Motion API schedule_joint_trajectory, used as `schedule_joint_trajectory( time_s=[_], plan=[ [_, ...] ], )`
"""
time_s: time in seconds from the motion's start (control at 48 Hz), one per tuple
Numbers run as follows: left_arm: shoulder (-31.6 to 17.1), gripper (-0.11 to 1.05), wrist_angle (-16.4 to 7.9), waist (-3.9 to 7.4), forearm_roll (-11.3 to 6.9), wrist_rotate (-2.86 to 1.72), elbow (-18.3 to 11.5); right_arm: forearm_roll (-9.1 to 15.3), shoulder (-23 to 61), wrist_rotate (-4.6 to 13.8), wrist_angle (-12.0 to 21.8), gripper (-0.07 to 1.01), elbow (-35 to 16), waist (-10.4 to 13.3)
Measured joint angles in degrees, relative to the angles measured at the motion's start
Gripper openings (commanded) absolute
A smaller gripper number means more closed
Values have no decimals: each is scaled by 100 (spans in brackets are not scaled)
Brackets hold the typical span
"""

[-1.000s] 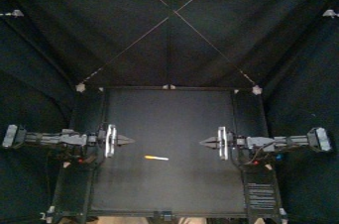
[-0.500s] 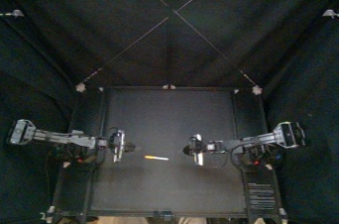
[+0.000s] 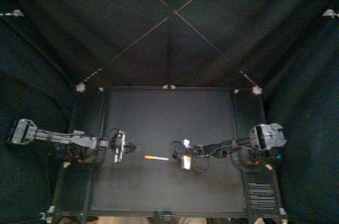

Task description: Uncap the pen

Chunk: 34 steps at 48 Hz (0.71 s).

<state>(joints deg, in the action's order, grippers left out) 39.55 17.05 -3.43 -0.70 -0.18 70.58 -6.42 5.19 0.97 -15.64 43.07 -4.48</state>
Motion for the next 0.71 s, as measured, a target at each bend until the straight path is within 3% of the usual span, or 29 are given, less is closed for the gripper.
schedule_joint_trajectory(
  time_s=[0.125,0.312,0.562,0.708],
  plan=[
    [-18,58,0,9,-18,0,9,-70,264,9,308,74,-246,-18],
    [-70,70,0,9,-18,0,9,-70,703,-26,729,74,-659,0],
    [-97,74,0,18,-88,0,35,255,1090,-18,1354,75,-1169,26],
    [-97,74,0,35,-149,9,53,281,1178,-9,1538,74,-1345,53]
  ],
)
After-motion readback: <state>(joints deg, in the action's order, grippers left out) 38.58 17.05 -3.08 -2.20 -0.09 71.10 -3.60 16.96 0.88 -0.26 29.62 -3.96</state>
